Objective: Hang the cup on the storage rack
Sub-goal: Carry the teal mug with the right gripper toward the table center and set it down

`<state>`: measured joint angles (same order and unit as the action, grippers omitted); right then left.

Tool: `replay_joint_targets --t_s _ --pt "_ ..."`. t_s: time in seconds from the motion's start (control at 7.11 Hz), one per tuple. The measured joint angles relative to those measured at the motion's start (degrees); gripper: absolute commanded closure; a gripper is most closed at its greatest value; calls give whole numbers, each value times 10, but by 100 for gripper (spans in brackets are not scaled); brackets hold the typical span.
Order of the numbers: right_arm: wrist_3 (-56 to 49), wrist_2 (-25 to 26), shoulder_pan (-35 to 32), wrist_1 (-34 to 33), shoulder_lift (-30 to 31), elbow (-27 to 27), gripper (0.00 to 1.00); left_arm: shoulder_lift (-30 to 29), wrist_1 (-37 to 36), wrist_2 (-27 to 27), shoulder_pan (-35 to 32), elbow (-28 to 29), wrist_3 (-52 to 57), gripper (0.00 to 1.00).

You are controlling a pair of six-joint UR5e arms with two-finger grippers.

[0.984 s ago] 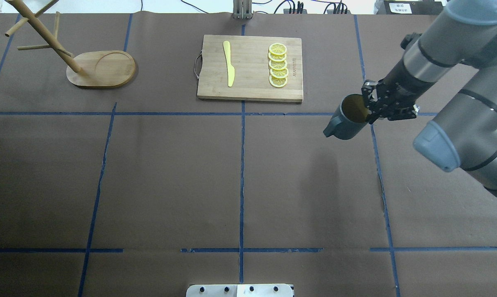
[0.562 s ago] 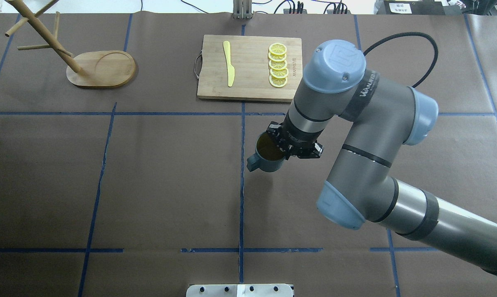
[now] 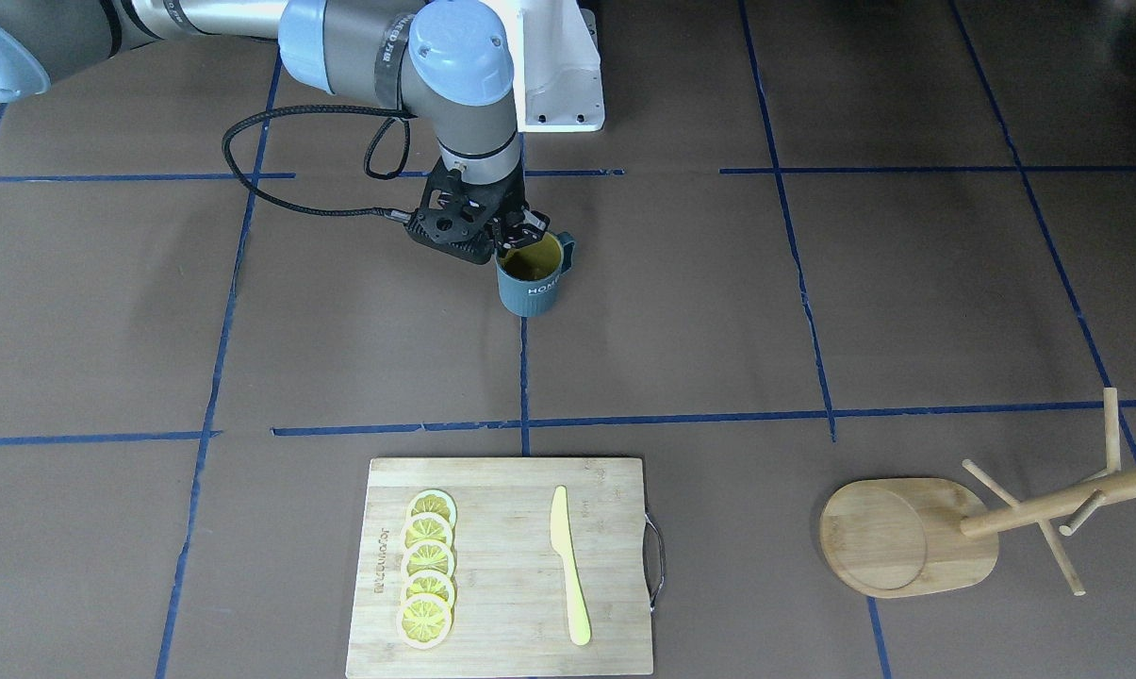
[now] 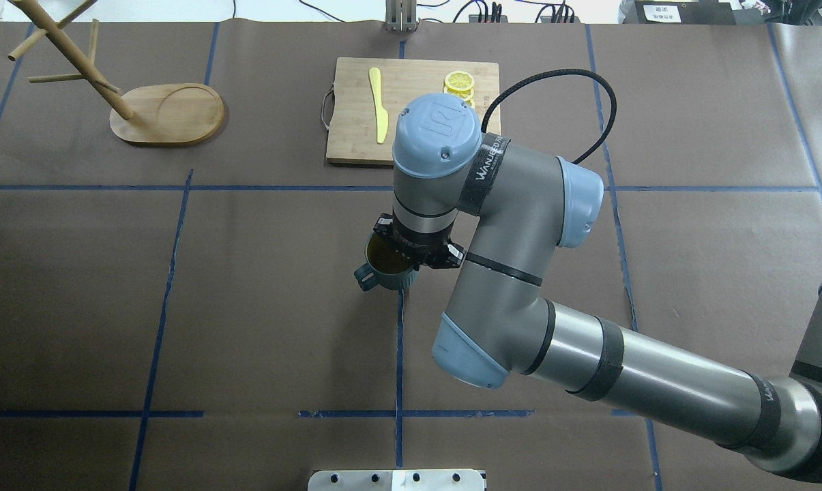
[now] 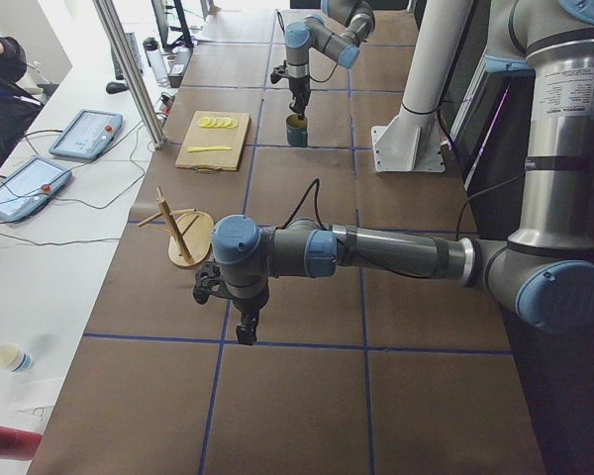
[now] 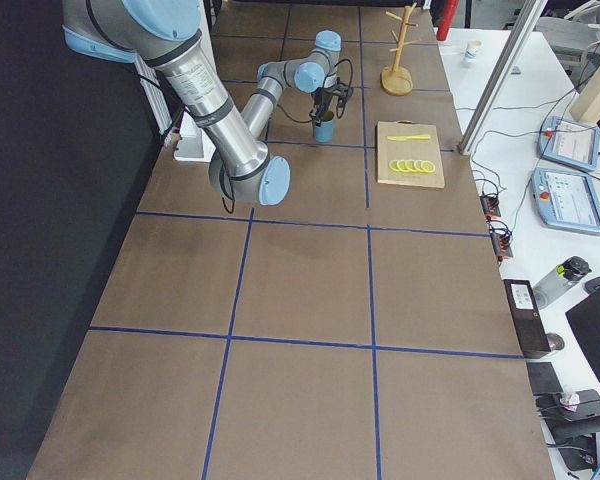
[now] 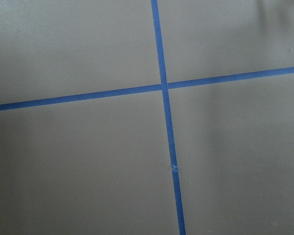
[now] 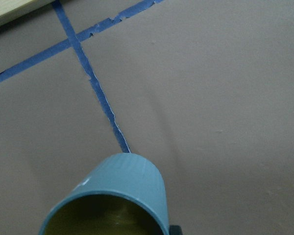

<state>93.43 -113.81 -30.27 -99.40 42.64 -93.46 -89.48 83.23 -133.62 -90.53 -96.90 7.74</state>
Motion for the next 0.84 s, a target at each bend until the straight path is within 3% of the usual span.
replay_joint_targets --t_s 0.14,0.28,0.42,0.84 --pt "1 1 1 6 -4 12 94 0 0 0 0 1 0 0" --pt "1 2 1 12 -6 19 74 0 0 0 0 1 0 0" --pt "2 1 1 16 -7 22 2 0 0 0 0 1 0 0" --pt "17 0 0 24 -5 22 0 -1 0 0 0 2 -1 0"
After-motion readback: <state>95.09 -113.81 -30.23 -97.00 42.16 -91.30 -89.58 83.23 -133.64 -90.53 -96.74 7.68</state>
